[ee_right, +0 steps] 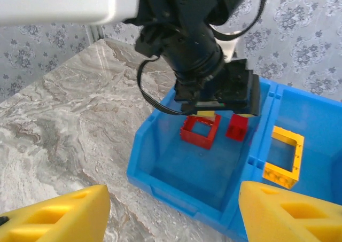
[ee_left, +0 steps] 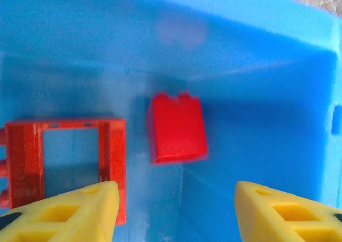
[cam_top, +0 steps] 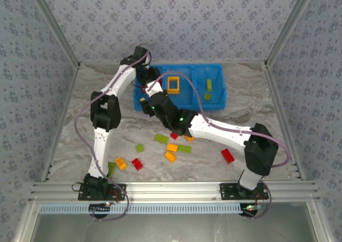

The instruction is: Sort the legos into containers by color

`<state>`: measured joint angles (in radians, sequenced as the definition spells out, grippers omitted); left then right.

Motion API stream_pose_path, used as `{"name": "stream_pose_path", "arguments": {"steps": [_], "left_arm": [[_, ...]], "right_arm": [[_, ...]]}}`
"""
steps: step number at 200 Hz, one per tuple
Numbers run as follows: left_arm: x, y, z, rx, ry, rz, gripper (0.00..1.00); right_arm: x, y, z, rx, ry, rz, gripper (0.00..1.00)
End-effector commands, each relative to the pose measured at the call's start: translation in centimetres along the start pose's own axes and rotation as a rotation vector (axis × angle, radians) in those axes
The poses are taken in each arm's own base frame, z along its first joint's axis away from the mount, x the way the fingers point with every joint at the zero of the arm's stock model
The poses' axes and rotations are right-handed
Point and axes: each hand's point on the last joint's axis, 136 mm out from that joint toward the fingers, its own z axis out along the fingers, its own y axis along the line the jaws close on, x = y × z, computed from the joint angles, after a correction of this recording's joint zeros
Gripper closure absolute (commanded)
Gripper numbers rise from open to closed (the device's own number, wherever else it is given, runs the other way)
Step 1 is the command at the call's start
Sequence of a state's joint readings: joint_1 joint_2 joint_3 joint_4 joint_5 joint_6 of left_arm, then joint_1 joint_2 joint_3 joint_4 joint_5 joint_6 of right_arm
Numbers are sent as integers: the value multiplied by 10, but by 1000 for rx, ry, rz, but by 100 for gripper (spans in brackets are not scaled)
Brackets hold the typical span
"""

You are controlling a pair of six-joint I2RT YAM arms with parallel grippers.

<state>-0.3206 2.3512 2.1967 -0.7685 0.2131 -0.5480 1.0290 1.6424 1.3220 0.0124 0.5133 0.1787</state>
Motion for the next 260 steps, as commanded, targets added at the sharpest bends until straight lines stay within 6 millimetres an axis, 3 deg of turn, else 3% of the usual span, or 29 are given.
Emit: {"name": "stream_pose_path", "arguments": {"steps": [1,29,50,77,101,112,137,157,160,172,193,207,228,260], "left_arm": [[-15,-20,-72,19,-111,15,42],[-9,-17,-130,-5,-206,3,42],[16,-3,-181,-46,-252,-35,41],[77,32,-243,-113,-262,-90,38],[141,66,-278,-122,-268,-146,36],[168,76,-287,-100,-257,-155,35],[225,77,-281,22,-144,-155,35],[265,83,-270,60,-29,-174,36],[269,83,-269,66,-15,-174,36],[283,82,-265,89,20,-173,36],[291,78,-263,122,27,-155,36],[290,72,-262,155,32,-143,36],[287,60,-265,209,32,-117,36],[284,57,-269,213,22,-99,36]], "right_arm": [[-13,-15,-26,8,-28,41,33],[-6,-16,-45,-25,7,25,35],[19,10,-51,-142,103,-2,35],[73,63,-59,-300,267,-28,36],[115,109,-67,-421,379,-45,36],[131,117,-69,-421,414,-40,37],[154,101,-68,-334,492,3,37],[174,76,-76,-220,584,-8,37],[191,67,-80,-190,626,-23,37],[214,48,-91,-134,711,-26,36],[253,28,-111,-98,860,-53,34],[268,21,-120,-80,918,-70,34],[274,12,-125,-61,925,-69,31],[277,8,-114,-51,922,-45,30]]}}
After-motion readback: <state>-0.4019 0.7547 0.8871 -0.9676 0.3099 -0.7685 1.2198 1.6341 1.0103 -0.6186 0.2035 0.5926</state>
